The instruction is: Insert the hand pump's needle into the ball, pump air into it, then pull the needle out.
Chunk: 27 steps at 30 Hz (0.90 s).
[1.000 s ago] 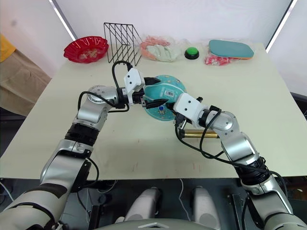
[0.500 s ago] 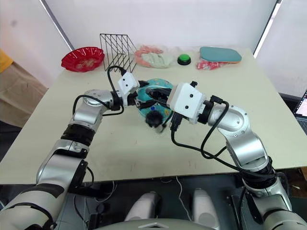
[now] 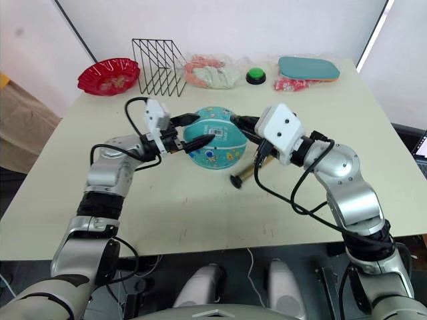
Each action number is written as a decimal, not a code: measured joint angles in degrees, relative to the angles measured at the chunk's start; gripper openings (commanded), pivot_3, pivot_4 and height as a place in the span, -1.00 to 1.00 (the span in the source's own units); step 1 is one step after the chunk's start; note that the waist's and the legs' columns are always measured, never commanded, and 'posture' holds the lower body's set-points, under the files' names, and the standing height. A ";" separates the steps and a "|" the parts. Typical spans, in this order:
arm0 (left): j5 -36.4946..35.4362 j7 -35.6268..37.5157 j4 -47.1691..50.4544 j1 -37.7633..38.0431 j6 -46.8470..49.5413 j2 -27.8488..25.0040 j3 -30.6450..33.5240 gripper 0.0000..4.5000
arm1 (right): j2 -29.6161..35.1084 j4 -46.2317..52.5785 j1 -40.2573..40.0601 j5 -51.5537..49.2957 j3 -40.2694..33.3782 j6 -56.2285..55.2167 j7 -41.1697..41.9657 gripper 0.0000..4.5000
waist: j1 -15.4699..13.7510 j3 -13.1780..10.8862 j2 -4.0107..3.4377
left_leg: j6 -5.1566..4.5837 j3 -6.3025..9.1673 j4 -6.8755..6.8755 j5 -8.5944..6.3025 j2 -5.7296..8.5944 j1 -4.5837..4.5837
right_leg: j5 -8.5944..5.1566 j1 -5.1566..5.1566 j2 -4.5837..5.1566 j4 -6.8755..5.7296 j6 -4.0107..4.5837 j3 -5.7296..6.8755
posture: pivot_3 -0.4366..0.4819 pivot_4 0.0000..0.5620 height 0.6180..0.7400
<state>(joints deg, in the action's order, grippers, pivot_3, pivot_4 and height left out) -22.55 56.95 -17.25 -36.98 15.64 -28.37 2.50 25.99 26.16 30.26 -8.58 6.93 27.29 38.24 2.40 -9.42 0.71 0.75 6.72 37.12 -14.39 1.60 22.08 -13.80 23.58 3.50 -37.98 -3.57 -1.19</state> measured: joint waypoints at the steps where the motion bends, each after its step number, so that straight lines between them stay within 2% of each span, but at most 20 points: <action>1: -2.16 -0.41 2.65 0.84 2.98 -0.27 1.27 1.00 | 0.19 -1.20 0.86 -0.30 -0.42 -0.14 0.06 -0.97 | 0.01 -0.05 0.03 | 0.00 0.00 0.01 0.00 0.00 0.04 | 0.01 0.04 0.01 0.01 0.02 0.02 | -0.05 -0.47 1.00; 7: -11.51 -1.04 16.23 4.93 14.69 -4.51 6.52 1.00 | 2.46 -8.27 3.95 -0.69 -1.48 -2.91 1.47 -0.97 | -0.02 -0.25 0.03 | 0.00 -0.02 -0.07 -0.01 0.08 0.10 | 0.00 0.06 0.12 0.13 0.03 0.01 | -0.05 -0.47 1.00; 12: -19.07 -0.91 27.53 14.29 22.11 -8.47 10.07 1.00 | 4.06 -16.10 7.79 -0.82 -1.91 -6.08 3.30 -0.97 | -0.02 -0.57 0.02 | -0.01 -0.13 -0.08 -0.02 0.07 0.07 | 0.00 0.07 0.15 0.12 0.03 -0.07 | -0.05 -0.47 1.00; 22: -21.75 -1.02 35.73 26.36 22.06 -9.30 10.76 1.00 | 5.33 -24.76 10.09 -0.38 -2.69 -11.65 5.18 -0.97 | -0.15 -0.82 0.05 | -0.01 -0.39 -0.08 -0.02 0.06 0.08 | 0.01 0.06 0.16 0.13 0.06 -0.10 | -0.05 -0.47 1.00; 27: -21.68 -2.16 38.33 30.53 20.57 -8.46 10.70 1.00 | 5.61 -25.37 4.70 1.29 -2.63 -13.36 5.02 -0.97 | -0.43 -0.82 0.05 | -0.02 -0.37 -0.08 -0.02 0.04 0.10 | 0.01 0.06 0.18 0.14 0.06 -0.07 | -0.05 -0.47 1.00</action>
<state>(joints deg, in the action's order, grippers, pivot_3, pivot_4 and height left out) -44.23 54.79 21.08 -6.45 36.22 -36.83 13.20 31.60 0.79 34.96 -7.30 4.30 13.93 43.27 1.97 -10.24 0.76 0.74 6.34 37.04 -14.41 1.65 22.18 -13.80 23.64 3.68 -37.84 -3.51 -1.26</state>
